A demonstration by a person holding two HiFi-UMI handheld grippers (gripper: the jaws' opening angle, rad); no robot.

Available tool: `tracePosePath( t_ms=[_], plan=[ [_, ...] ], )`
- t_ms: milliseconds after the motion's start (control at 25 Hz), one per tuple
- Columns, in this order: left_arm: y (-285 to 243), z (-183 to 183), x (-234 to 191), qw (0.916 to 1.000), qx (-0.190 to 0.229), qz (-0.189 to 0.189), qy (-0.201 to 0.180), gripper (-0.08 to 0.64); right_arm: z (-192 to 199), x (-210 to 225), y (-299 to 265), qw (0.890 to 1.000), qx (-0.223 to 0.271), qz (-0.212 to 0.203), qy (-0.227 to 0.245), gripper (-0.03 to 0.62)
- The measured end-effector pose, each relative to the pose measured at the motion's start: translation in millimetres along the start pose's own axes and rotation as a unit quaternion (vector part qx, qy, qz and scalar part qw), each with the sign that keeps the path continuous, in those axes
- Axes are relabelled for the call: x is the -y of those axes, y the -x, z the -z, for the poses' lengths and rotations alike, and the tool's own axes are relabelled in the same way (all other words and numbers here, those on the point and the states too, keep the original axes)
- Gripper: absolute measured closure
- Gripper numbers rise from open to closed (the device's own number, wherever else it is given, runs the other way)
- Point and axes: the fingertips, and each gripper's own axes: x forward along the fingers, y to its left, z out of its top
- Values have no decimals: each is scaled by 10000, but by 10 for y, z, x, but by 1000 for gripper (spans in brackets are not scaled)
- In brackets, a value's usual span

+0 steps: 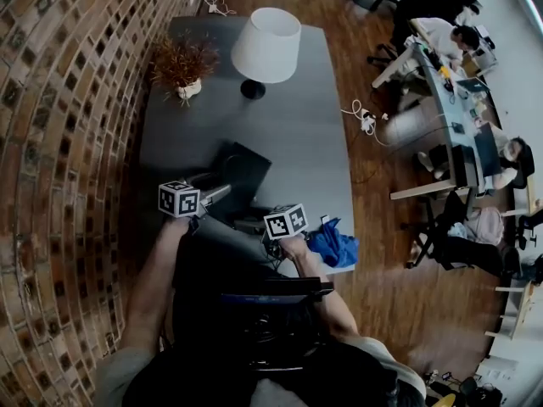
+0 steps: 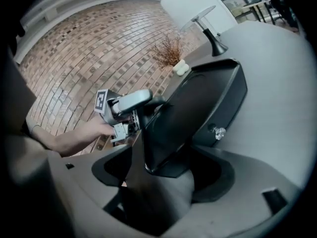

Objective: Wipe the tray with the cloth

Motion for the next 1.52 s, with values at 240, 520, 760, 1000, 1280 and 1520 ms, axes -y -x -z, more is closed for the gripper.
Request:
tracePosePath(
  t_ms=[240,520,760,1000,1280,1520],
  plan=[
    [603,-230,-117,9904,1114,-256,782,247,-221,114,320,9982,178,65,560,282],
    [1113,694,32,9297,1949,-544,3078,227,-1372,942,720,9656,97,1608,2040,247],
    [711,605,185,9411,1772,-257,2869,182,-1156,1097,364,9745,-862,874,1877,276],
    [516,-186,-547,9384,2263,-524,2560,168,-977,1082,618,9857,-411,911,1359,263],
    [387,-541,-736,9637,1678,-266,2060,199,-1088,1166,752,9912,513,960,750,281],
    [315,-356,-455,9732,1493,-301,1724,204,-1193,1154,644,9918,479,982,661,276]
  ],
)
